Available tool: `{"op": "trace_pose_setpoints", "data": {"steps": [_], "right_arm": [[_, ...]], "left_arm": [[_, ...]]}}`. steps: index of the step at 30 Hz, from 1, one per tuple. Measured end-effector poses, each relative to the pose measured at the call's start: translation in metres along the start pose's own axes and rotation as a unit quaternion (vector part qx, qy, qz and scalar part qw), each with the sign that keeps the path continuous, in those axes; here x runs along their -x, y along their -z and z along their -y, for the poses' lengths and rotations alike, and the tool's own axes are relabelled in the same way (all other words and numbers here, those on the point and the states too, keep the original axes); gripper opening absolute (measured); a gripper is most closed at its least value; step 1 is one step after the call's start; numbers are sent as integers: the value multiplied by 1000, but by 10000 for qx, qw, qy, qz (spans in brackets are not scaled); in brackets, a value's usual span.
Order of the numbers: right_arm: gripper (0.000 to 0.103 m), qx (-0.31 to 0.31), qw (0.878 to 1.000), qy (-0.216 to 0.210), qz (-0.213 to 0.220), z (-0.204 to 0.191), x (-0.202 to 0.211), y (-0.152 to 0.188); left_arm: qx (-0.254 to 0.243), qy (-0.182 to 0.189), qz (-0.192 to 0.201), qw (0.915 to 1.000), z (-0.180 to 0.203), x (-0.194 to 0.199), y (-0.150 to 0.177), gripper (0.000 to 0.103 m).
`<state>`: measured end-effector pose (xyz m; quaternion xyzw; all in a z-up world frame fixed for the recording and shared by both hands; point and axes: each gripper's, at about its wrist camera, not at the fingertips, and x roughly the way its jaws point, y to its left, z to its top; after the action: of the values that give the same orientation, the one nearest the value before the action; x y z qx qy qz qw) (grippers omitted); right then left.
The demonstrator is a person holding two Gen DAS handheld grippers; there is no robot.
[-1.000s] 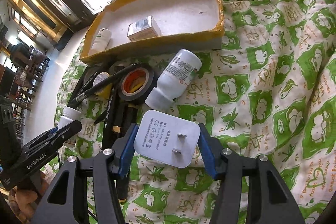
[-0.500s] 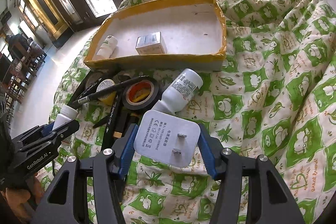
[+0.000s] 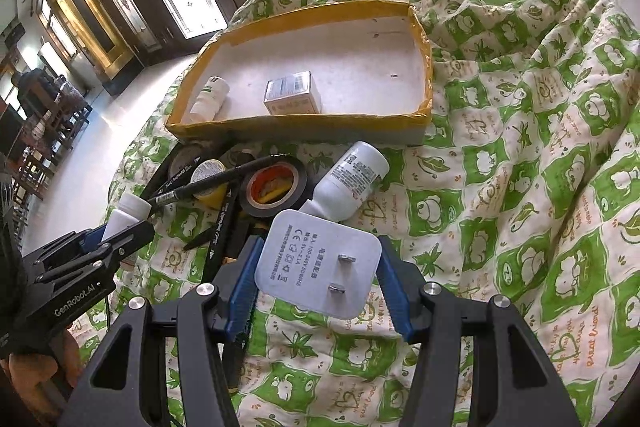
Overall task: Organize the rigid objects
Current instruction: 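Carry the bottle with the left tool while the right tool carries the charger over the tray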
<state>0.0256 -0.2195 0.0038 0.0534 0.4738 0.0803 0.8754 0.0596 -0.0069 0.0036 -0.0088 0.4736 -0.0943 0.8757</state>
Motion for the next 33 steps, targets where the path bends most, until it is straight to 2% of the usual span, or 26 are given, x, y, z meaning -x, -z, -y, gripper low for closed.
{"op": "trace_pose_setpoints", "data": {"steps": [17,33], "right_arm": [[55,-73,9999,-66,133,2,10,-11],[55,-144,9995,-56,293,5,16,-39]], "left_arm": [[-164,-104,136,9997,4,1,-19,37],[-245,-118,169,9995,5,-8,-42,37]]}}
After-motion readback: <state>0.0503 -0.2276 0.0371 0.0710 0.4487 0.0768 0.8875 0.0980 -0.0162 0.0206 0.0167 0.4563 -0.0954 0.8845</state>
